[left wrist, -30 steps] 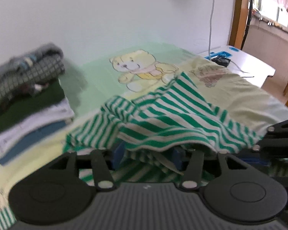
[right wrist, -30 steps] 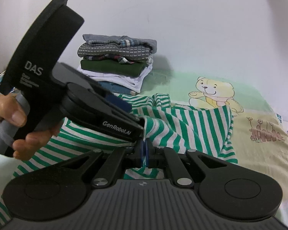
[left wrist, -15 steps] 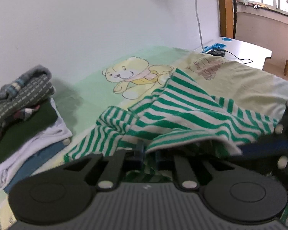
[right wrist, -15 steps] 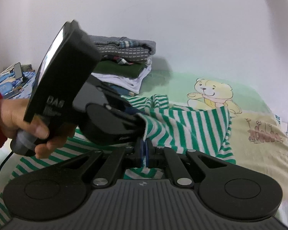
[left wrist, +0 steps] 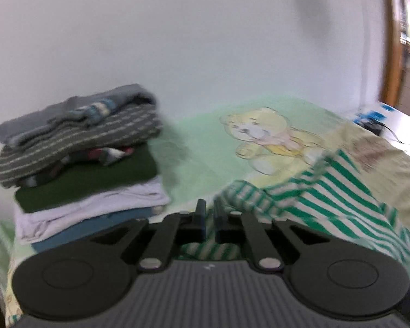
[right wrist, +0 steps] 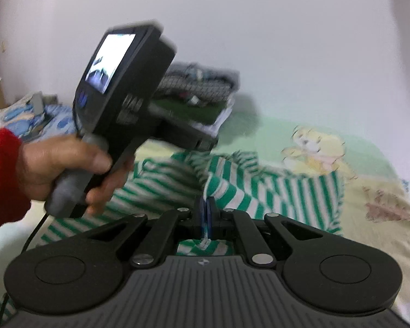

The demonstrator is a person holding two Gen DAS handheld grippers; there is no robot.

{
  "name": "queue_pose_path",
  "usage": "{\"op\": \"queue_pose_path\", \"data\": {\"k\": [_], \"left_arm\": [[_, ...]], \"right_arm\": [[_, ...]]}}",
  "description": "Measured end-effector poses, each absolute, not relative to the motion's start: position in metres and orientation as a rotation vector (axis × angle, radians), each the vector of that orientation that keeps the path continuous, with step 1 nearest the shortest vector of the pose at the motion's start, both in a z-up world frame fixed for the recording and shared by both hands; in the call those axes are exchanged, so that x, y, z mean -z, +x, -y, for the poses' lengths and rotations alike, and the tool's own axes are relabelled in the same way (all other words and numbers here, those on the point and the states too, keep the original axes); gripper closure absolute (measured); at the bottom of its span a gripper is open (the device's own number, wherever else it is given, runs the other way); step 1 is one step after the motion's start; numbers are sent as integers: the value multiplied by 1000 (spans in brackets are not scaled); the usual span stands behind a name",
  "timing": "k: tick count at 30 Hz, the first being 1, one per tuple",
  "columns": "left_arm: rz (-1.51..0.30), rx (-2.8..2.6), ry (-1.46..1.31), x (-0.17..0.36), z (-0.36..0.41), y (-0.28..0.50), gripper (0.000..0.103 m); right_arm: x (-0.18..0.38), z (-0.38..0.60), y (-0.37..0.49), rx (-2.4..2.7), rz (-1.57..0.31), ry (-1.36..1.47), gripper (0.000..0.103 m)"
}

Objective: Fold clothes
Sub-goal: 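Hold the shirt fold with the right gripper and withdraw the left gripper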

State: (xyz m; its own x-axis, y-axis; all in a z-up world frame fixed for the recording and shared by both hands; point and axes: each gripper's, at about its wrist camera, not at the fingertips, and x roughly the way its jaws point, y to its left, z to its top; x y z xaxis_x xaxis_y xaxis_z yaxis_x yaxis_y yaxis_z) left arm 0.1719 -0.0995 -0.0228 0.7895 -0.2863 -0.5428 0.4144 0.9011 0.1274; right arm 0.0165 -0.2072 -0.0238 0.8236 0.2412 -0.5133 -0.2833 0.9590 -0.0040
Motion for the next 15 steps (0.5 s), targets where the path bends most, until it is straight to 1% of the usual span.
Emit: {"op": "queue_pose_path", "data": {"k": [2,4,6,7,8,9,10,11,12,14,15], "left_arm": [[-519,295,182,18,91,176,103],[-512,244,92,13,78,181,103],[-564,244,91,20,74,185,103],[-589,244,90,24,72,187,103],[-612,263,87,26,70,185,101],[-635,282,84,28,68,183,98],[-657,301,81,31,67,180,96],[-679,320,78,33,65,178,93],[-681,322,80,33,64,175,83],[-693,338,61,34,63,168,70],[-702,353,40,34,63,163,70]], "right_arm": [[26,202,18,-290,-530,-92,101],[28,197,19,-302,-520,-100,101],[29,195,18,-307,-525,-99,101],[31,195,18,-307,-531,-96,98],[32,197,18,-324,-547,-92,89],[31,203,17,-369,-562,-58,83],[30,209,16,-415,-576,-24,80],[30,215,15,-460,-591,11,80],[29,221,14,-502,-603,45,80],[19,239,20,-435,-545,74,80],[15,247,30,-390,-530,58,80]]}}
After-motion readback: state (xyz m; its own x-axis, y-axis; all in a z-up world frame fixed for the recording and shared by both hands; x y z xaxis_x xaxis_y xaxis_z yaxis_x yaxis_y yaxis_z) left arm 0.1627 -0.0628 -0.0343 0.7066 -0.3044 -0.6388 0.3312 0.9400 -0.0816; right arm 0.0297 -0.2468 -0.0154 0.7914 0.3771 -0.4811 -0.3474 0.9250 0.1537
